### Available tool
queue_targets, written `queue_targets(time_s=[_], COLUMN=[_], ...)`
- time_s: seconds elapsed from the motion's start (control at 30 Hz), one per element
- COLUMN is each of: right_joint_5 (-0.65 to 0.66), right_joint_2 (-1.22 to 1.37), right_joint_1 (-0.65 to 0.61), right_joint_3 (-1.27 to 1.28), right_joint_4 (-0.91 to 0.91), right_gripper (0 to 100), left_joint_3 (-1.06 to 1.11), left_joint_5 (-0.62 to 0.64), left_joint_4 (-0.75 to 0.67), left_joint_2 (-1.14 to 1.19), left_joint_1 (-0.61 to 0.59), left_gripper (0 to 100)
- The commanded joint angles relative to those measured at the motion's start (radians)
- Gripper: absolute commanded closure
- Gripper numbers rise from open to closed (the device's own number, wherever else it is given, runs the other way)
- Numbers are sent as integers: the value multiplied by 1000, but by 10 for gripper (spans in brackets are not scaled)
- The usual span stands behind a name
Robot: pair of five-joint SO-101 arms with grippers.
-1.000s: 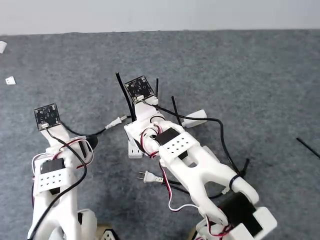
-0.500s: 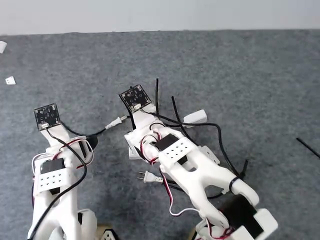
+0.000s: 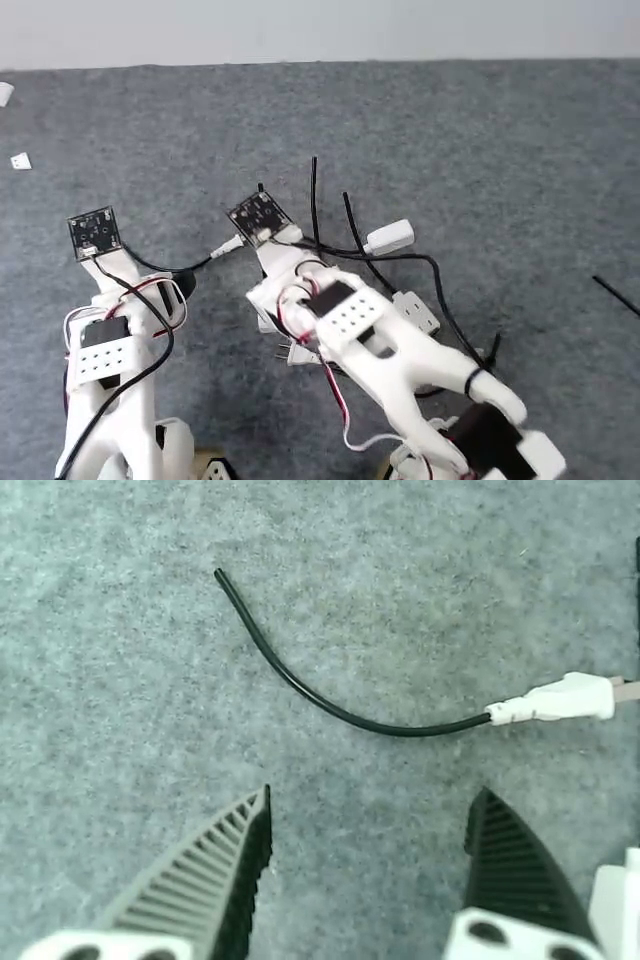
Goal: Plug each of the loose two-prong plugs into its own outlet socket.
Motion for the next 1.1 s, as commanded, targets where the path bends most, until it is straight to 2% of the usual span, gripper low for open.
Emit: queue_targets(time_s=[0.0,0.37,0.5,0.63,0.73,0.93,1.07], right_joint_5=[12,34,20,-186,-236,-242,-305], right_joint_2=[70,65,56,19,18,42,53], right_joint_1=[-13,-13,-15,-48,-88,-147,-171], right_joint_3=[-55,-44,-49,-49,-49,-83,-118], right_joint_4=[74,174,186,197,191,162,160], right_gripper=[991,985,897,763,696,688,689], left_joint_3=[-7,-7,-7,-7,-7,-7,-7], left_joint_5=[-11,-11,-11,-11,-11,-11,-11], left_joint_4=[-21,-21,-21,-21,-21,-21,-21], left_joint_2=[-23,-23,-23,-23,-23,-23,-23], left_joint_1=[-8,-8,-8,-8,-8,-8,-8], left_gripper=[705,705,705,705,705,705,705])
